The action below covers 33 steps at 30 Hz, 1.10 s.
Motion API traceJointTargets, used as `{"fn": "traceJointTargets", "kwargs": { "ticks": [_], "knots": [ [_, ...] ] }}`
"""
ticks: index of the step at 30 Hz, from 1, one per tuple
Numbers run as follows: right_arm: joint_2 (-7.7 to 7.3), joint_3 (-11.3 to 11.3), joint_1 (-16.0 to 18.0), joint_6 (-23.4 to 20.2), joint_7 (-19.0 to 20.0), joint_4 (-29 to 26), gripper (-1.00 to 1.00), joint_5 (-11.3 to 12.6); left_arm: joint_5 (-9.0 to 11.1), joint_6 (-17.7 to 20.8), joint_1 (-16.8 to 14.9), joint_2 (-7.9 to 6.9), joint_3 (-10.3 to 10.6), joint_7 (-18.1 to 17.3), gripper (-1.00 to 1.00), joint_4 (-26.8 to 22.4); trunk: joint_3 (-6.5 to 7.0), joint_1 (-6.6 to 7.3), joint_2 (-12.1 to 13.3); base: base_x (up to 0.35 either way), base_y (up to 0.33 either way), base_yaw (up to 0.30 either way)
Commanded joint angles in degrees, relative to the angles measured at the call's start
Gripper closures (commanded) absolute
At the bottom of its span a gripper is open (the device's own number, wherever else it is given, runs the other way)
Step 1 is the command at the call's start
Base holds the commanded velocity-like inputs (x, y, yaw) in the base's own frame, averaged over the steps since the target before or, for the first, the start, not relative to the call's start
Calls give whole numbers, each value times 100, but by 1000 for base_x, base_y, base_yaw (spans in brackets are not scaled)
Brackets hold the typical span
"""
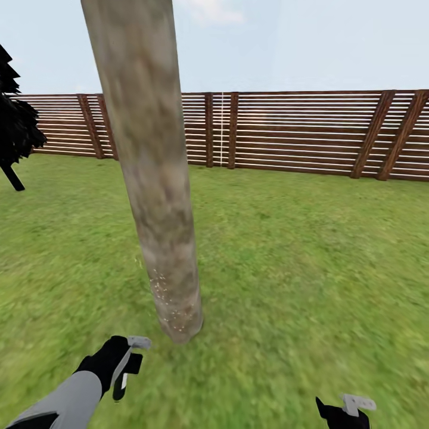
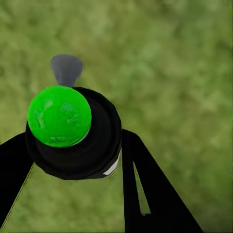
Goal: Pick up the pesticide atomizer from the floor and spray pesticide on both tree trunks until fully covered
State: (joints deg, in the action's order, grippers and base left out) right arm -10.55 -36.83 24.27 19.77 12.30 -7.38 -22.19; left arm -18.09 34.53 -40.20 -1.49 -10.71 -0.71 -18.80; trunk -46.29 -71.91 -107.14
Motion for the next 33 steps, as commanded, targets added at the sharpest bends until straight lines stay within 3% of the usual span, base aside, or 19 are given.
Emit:
{"fn": "traceJointTargets", "kwargs": {
  "ticks": [1, 5, 10, 12, 15, 17, 19, 23, 27, 33],
  "knots": [
    [0, 0, -1, 0, 0, 0, -100, -2, -10, 1, 1, 9, 0, 0, 100, -12, 0, 0, 0, 260, 221, 0],
    [0, 0, -1, 0, 0, 0, -100, 2, 15, -17, 10, 58, -8, -2, 100, 21, 0, 0, 0, 157, 125, 0],
    [0, 0, -1, 0, 0, 0, -100, -1, 10, -381, 185, 376, -3, -7, 100, 34, 0, 0, 0, 8, 6, 0],
    [0, 0, -1, 0, 0, 0, -100, 1, 8, -413, 229, 397, -2, -8, 100, 29, 0, 0, 0, 0, 0, 0],
    [0, 0, -1, 0, 0, 0, -100, -4, 0, -398, 254, 271, -22, -2, 100, -42, 0, 0, 0, 0, 0, 0],
    [0, 0, -7, 0, 0, 0, -100, 1, 5, -371, 229, 18, -26, -10, 100, -64, 0, 0, 0, 0, 0, 0],
    [0, 0, -9, 0, 0, 0, -100, -2, 7, -344, 178, -128, -27, -25, 100, -69, 0, 0, 0, 0, 0, 0],
    [0, 0, -10, 0, 0, 0, -100, -2, 14, 86, 50, -146, -3, -84, 100, -57, 0, 0, 0, 0, 0, 0],
    [0, 0, -10, 0, 0, 0, -100, -2, 3, 256, 86, 48, 41, -118, 100, 18, 0, 0, 0, 0, 0, 0],
    [0, 0, -10, 0, 0, 0, -100, 0, -14, 174, 128, 577, 52, -99, 100, 23, 0, 0, 0, 0, 0, 0]
  ]
}}
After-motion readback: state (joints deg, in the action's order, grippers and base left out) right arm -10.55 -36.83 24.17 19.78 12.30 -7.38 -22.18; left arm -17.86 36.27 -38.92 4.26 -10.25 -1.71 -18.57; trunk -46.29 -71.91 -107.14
